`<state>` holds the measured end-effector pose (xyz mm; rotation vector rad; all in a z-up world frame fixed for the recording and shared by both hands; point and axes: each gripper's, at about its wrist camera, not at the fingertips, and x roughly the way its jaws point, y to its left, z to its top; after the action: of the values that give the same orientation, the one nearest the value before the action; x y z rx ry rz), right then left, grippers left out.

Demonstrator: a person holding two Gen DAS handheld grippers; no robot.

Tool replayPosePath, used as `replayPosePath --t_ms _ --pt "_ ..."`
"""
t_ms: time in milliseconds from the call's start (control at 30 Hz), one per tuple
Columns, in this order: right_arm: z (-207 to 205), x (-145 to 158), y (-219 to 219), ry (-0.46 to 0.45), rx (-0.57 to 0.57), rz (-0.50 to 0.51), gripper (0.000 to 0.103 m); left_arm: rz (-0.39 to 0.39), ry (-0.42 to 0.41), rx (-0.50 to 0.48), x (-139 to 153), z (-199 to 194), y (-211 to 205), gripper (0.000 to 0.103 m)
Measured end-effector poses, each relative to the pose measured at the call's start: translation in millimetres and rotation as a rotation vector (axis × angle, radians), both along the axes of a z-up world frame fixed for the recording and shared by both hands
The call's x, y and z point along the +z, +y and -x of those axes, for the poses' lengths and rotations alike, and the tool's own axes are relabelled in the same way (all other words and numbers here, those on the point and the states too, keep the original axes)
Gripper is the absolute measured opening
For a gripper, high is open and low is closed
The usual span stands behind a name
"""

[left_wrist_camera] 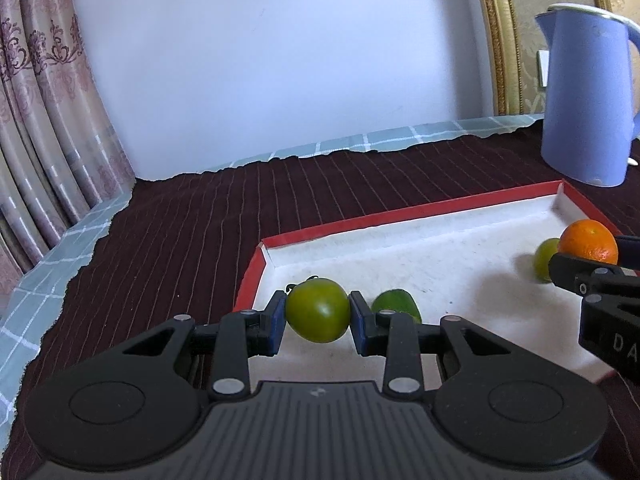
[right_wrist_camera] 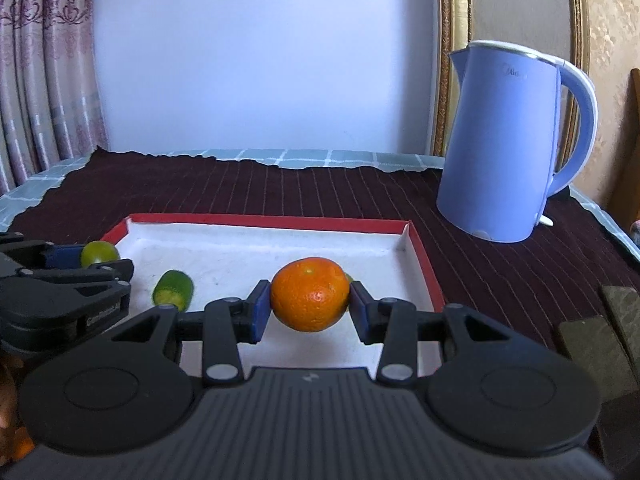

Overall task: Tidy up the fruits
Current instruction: 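Carry both fruits into the red tray and open both tools to release them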

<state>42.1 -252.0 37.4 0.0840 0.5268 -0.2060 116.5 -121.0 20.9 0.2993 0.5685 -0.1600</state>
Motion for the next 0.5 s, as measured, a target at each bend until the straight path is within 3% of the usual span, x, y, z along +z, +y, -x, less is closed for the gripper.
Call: replayPosePath --t_ms 500 --pt "-37.6 -7.5 -10.0 0.045 -0.052 -0.007 0.04 -0.012 0.024 0.03 -4.9 -20.4 -3.2 0.033"
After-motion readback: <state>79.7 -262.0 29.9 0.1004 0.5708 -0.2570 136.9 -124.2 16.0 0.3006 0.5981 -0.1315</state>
